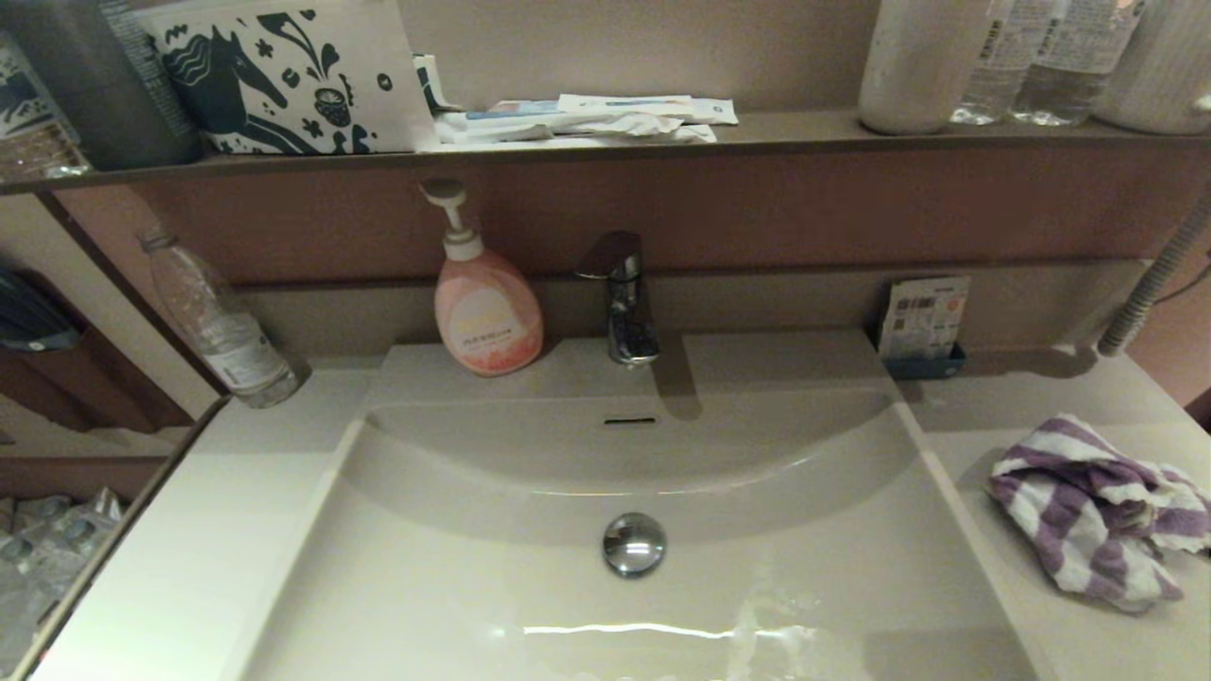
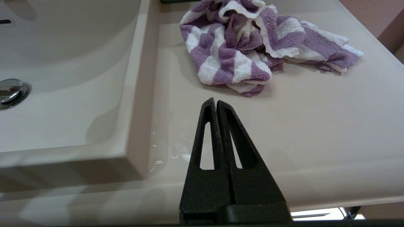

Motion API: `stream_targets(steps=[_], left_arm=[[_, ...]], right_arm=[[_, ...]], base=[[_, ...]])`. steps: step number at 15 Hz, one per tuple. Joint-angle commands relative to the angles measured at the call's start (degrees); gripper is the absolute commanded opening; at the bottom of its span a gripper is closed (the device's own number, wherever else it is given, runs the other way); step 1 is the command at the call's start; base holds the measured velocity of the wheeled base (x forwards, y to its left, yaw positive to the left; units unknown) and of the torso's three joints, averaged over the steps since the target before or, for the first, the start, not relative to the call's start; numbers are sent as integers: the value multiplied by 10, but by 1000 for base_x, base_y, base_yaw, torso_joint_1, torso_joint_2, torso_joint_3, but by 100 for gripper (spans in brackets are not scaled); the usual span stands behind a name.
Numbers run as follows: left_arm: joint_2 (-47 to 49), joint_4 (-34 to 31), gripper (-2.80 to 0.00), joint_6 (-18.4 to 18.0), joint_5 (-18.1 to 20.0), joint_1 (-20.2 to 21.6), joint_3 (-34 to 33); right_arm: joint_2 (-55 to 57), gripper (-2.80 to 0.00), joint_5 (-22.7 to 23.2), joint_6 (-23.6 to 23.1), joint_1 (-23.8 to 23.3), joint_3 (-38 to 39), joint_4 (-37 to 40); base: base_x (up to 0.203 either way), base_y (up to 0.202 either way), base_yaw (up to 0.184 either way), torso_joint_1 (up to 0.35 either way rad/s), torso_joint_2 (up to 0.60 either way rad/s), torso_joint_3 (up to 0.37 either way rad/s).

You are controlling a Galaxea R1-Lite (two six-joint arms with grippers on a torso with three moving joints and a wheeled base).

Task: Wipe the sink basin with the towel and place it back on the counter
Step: Pick up the cloth

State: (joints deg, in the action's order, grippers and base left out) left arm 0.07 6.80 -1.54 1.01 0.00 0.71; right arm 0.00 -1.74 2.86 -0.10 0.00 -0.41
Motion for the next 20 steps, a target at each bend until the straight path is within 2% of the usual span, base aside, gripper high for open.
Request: stream_targets(steps=[1, 6, 9, 20], left_arm=[[0, -17, -280, 2, 0, 0, -7], [0, -28, -280, 21, 0, 0, -7], [0, -27, -280, 51, -4, 0, -7], [0, -27, -280, 51, -4, 0, -7]], right_arm=[[0, -280, 0, 0, 0, 0, 0], [0, -280, 0, 0, 0, 0, 0], [0, -280, 0, 0, 0, 0, 0], [0, -280, 0, -1, 0, 0, 0]], base=[[0, 0, 0, 0, 0, 0], [0, 0, 0, 0, 0, 0], [0, 0, 0, 0, 0, 0], [0, 0, 0, 0, 0, 0]])
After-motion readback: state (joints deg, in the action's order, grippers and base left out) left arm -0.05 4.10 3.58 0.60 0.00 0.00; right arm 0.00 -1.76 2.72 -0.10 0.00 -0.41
